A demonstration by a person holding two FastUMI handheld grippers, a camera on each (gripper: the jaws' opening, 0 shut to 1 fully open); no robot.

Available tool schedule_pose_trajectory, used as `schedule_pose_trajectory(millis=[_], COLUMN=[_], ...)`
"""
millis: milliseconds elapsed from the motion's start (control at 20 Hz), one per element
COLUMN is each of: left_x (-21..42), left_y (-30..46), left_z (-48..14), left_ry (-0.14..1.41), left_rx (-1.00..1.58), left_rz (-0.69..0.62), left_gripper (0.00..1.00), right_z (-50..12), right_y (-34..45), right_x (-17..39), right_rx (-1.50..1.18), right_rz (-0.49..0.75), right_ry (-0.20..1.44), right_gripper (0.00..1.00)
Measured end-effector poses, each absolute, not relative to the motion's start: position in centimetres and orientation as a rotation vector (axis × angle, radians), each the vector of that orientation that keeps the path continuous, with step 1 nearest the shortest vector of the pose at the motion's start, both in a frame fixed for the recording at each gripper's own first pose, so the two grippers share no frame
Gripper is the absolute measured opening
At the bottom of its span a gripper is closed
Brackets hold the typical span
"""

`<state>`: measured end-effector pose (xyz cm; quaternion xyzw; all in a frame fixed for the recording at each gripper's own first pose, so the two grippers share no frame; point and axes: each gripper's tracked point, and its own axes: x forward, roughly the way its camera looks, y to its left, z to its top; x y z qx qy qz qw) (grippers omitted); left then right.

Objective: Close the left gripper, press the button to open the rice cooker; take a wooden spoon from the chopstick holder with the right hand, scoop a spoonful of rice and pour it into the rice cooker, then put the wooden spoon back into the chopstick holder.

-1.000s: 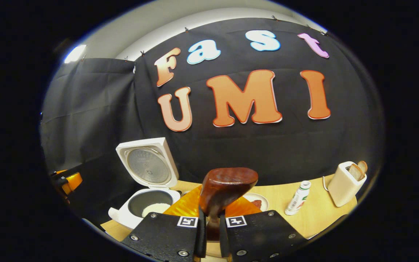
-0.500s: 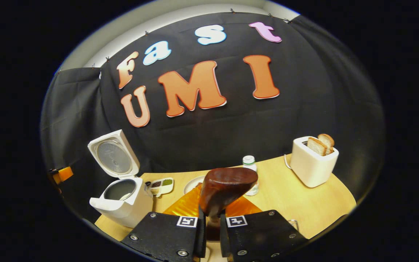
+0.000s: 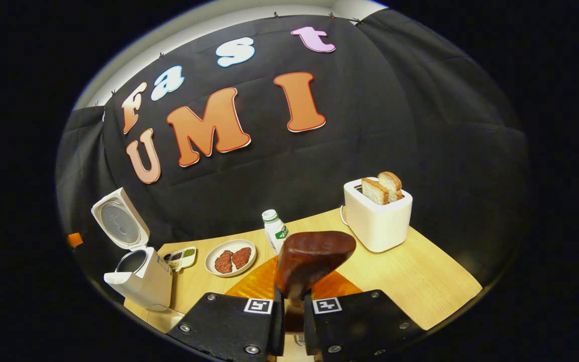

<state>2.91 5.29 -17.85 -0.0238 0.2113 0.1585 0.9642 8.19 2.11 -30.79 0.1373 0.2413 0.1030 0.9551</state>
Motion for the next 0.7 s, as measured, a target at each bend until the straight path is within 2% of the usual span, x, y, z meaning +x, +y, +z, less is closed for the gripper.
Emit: schedule_pose_trajectory(millis=[550, 700], left_x=[3.5, 5.4], left_y=[6.3, 7.8], left_z=[-16.3, -15.2], left_ry=[0.413, 0.399], left_rx=[-0.043, -0.065], left_rz=[0.361, 0.367], left_gripper=[1.00, 1.00], right_z=[-38.3, -39.7], right_y=[2.3, 2.6], right_x=[6.6, 6.0], right_rx=[0.323, 0.322], right_rz=[0.225, 0.240], right_ry=[0.616, 0.655], right_gripper=[0.18, 0.20])
